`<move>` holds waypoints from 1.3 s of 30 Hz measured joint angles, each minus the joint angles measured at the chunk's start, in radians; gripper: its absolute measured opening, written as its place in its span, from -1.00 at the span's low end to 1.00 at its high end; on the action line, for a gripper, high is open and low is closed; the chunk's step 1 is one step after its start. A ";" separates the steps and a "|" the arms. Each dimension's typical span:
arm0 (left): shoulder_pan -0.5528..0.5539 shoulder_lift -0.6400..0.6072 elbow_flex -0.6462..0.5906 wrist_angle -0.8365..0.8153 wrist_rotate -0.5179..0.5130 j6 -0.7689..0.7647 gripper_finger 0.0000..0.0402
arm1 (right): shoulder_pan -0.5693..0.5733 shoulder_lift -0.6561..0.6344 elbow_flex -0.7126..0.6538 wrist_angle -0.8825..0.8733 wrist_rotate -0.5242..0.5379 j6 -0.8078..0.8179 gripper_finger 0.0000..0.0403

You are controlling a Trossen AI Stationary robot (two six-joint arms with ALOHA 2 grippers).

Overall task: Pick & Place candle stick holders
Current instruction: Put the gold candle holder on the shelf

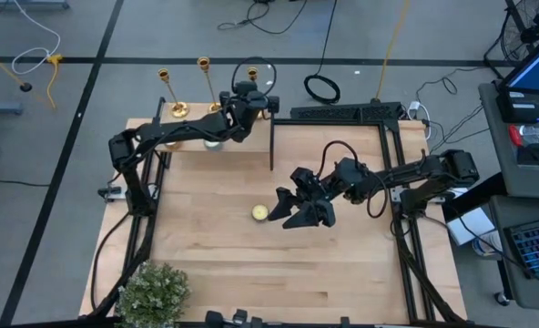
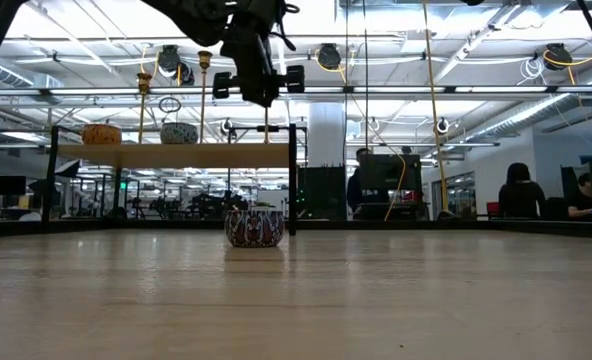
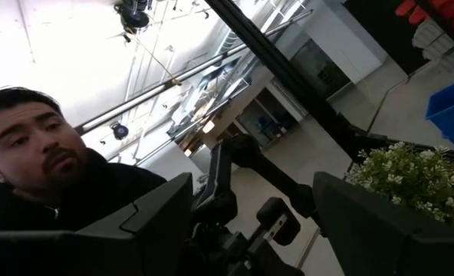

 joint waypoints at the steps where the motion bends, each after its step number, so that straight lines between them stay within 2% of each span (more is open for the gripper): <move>1: 0.000 0.000 0.000 0.007 0.000 0.004 -0.92 | 0.000 0.000 0.000 0.000 0.000 0.000 0.32; 39: 0.026 0.000 0.000 -0.034 0.045 0.001 -0.92 | 0.000 0.000 0.000 0.000 0.000 -0.006 0.32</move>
